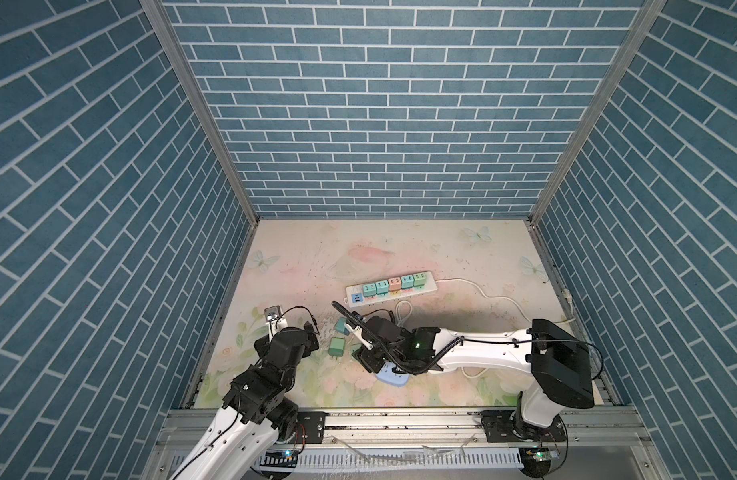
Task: Insert the plug
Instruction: 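Lower the open right gripper onto a light green adapter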
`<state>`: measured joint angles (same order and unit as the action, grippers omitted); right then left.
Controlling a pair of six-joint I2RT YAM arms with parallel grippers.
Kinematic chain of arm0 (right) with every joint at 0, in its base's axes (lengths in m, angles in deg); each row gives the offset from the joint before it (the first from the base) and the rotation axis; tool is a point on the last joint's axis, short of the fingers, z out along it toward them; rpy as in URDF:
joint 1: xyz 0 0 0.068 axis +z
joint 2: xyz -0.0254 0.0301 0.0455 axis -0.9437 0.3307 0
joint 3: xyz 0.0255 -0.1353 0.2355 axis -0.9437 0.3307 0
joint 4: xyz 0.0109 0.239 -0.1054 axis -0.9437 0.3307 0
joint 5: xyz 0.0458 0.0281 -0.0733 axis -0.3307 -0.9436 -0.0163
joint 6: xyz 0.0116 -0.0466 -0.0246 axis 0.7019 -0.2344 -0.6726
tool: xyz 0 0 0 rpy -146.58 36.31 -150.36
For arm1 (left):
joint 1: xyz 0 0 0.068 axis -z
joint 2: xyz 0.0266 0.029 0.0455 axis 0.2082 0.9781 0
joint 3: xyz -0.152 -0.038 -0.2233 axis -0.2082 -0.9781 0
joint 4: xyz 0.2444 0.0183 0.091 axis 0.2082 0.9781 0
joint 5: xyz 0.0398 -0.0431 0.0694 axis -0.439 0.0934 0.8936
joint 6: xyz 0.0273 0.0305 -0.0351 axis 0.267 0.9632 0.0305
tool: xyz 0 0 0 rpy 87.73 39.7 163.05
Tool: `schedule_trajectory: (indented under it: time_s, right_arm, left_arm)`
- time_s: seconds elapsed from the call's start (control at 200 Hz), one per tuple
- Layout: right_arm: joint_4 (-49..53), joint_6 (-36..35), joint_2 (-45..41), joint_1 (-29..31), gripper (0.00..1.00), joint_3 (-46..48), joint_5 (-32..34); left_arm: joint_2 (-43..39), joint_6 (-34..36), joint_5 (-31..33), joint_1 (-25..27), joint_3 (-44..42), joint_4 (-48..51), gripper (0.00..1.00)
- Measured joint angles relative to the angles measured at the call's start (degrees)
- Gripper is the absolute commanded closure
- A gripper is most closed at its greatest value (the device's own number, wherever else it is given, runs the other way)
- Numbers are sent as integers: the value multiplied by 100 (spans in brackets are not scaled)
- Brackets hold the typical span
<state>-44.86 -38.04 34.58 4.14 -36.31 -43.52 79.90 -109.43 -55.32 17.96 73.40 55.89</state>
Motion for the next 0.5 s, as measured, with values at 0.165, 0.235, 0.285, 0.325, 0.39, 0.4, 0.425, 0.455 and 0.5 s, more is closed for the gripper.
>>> schedule_trajectory:
  time_s: [0.165,0.235,0.285,0.325,0.39,0.4,0.425,0.455,0.5]
  right_arm:
    - [7,-636,197,0,22,138,-372]
    - [26,-844,260,0,17,138,-450]
    - [66,-946,293,-15,17,133,-455]
    - [101,-1021,328,-24,17,120,-446]
    - [146,-1132,413,-63,17,92,-422]
    - [149,-1137,422,-70,17,90,-420]
    - [168,-1143,457,-101,17,85,-420]
    - [190,-1176,498,-151,16,85,-424]
    - [236,-1217,551,-238,16,85,-426]
  left_arm:
    - [0,13,-20,0,0,-2,0]
    - [0,20,-31,0,0,-4,0]
    - [0,22,-42,0,0,-4,0]
    - [0,24,-46,0,0,-4,0]
    - [0,42,-68,0,0,-7,0]
    - [0,46,-72,0,0,-9,0]
    - [0,57,-92,0,0,-9,0]
    - [0,68,-114,0,0,-15,0]
    - [0,98,-151,0,0,-37,0]
